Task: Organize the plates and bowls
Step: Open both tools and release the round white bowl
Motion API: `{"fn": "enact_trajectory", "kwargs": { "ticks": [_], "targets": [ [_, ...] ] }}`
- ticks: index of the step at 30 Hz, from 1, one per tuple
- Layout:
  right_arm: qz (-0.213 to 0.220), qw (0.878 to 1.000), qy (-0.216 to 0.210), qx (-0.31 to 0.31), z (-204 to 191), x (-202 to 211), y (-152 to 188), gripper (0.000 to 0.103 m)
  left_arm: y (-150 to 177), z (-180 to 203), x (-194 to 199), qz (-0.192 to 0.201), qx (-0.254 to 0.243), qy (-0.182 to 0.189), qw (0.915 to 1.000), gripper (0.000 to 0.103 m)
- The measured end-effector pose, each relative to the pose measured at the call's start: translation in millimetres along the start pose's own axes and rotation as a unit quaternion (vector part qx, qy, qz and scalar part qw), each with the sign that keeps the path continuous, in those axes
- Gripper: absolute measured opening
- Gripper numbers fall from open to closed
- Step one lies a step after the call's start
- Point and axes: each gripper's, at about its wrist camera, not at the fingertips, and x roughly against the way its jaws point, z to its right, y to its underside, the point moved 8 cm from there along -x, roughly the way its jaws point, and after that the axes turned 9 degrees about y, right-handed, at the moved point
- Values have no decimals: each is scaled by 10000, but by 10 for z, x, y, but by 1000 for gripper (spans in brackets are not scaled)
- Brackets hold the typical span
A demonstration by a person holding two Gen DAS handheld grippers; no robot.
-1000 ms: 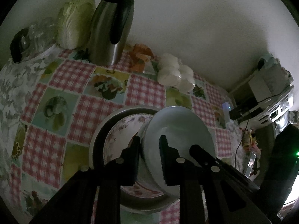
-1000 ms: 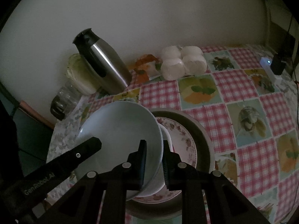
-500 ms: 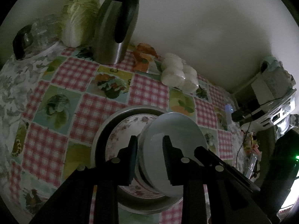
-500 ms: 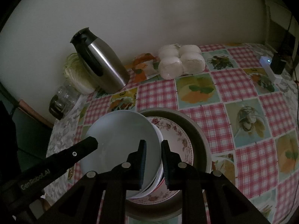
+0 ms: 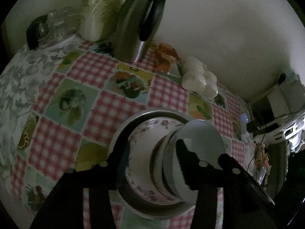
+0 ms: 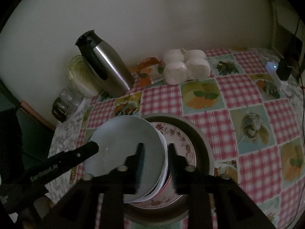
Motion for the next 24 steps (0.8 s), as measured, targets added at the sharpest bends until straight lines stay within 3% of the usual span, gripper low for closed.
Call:
{"fn": "enact_trajectory", "kwargs": {
  "ticks": [2,6,16,24],
  "targets": [
    [53,10000,-51,4,-5,24,-19,62,-14,-20,13,27,34,-40,10000,66],
    [172,9998,11,118,-13,61,-41,70,-36,-74,42,56,104,-172,9998,76],
    [230,9991,231,284,42,106,-39,74,-67,-129,105,205,102,-400,9989,88],
    [293,9977,399,456,110,232,156,81,55,-132,272,473,83,-408,9980,97]
  ]
}}
